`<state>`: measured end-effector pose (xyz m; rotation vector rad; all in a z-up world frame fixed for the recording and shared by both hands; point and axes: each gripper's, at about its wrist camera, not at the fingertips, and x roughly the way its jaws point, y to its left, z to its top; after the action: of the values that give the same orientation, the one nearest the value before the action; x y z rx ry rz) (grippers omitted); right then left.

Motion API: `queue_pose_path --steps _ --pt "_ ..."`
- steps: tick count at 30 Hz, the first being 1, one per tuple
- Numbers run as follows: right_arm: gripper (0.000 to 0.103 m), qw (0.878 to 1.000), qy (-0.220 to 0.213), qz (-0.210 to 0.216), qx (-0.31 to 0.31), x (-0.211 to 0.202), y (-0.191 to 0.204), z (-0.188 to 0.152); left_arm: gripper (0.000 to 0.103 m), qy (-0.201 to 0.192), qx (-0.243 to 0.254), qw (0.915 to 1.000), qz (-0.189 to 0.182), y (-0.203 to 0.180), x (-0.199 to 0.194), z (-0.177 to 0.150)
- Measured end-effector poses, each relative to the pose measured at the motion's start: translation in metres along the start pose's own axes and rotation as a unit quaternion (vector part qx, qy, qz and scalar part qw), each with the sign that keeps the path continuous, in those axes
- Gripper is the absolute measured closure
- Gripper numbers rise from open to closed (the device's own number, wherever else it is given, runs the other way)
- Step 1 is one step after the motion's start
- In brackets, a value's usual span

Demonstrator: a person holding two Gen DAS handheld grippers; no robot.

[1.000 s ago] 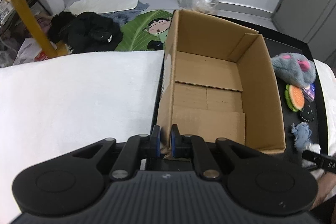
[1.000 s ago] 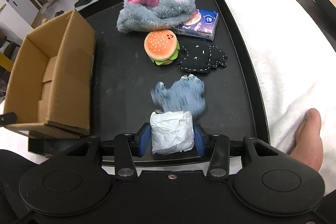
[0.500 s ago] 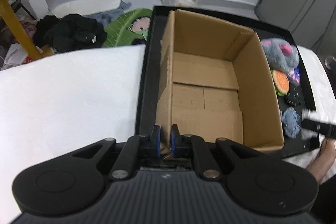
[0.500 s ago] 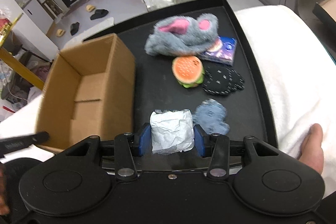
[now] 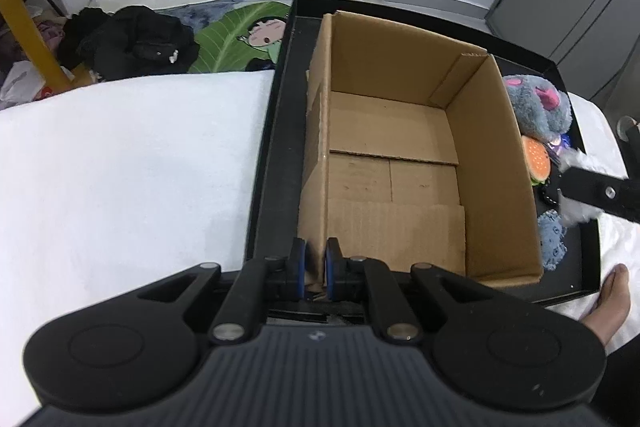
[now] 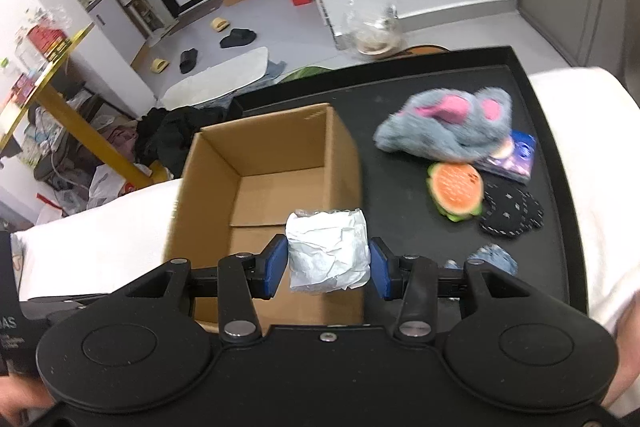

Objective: Organize soft objects
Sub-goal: 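Carry the white cloth with the right tool over the box and release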

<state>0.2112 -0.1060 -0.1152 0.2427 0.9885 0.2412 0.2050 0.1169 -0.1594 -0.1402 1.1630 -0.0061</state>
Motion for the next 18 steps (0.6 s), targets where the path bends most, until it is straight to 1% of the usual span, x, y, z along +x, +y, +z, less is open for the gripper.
queue_pose_path --steps 5,10,14,18 --pt "0.059 1.000 0.003 0.004 -0.027 0.010 0.022 0.004 0.094 0.003 -0.017 0.9998 -0.009 0.007 0.002 0.000" --pt "0.059 0.999 0.012 0.012 -0.051 0.024 0.045 0.007 0.094 0.001 -0.018 0.9998 -0.009 0.006 0.003 0.000" --pt "0.059 0.998 0.014 0.019 -0.064 0.032 0.060 0.009 0.094 0.000 -0.013 0.9999 -0.002 0.004 0.005 -0.001" --pt "0.059 0.996 0.012 0.023 -0.081 0.040 0.074 0.012 0.093 0.006 -0.023 0.9996 -0.012 0.009 0.009 0.000"
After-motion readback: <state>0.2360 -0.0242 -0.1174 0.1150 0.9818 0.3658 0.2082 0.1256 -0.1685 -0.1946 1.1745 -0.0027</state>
